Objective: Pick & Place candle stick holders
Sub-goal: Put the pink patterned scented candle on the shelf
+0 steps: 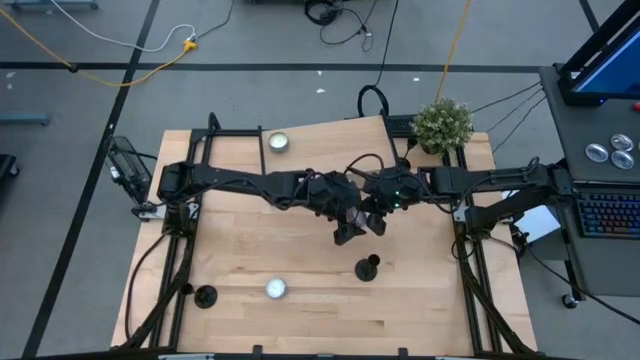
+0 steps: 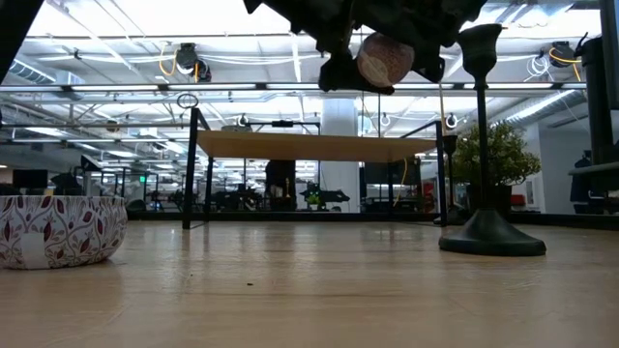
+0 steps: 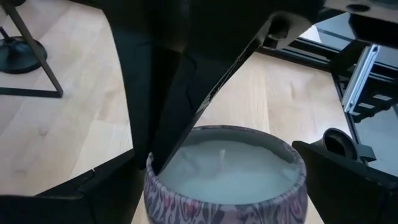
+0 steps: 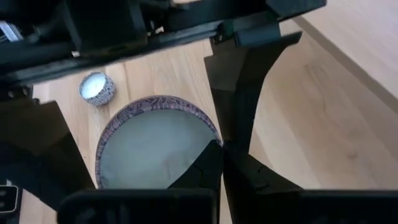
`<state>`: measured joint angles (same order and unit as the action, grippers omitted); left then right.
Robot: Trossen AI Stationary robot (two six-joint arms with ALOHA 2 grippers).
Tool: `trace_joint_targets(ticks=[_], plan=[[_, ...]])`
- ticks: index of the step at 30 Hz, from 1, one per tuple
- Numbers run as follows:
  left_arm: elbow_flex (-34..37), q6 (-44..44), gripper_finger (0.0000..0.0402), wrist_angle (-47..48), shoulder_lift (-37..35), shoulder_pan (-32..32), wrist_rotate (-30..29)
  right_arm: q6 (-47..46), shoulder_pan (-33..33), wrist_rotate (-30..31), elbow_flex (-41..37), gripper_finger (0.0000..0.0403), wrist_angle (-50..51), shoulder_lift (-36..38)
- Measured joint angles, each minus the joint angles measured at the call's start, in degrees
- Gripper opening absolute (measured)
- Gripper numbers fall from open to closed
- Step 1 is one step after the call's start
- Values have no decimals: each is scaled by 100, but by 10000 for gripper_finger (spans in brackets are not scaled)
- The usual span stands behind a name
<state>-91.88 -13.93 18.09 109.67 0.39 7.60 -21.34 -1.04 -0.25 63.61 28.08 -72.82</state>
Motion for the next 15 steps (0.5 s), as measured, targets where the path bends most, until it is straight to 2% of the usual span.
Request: trace_joint_targets(ticks=[10, 15], plan=[[0, 28, 387, -29, 0, -3, -160, -47, 1, -7, 0, 0, -45, 0], [0, 79, 329, -25, 0, 3, -161, -48, 0, -18, 0, 0, -46, 0]])
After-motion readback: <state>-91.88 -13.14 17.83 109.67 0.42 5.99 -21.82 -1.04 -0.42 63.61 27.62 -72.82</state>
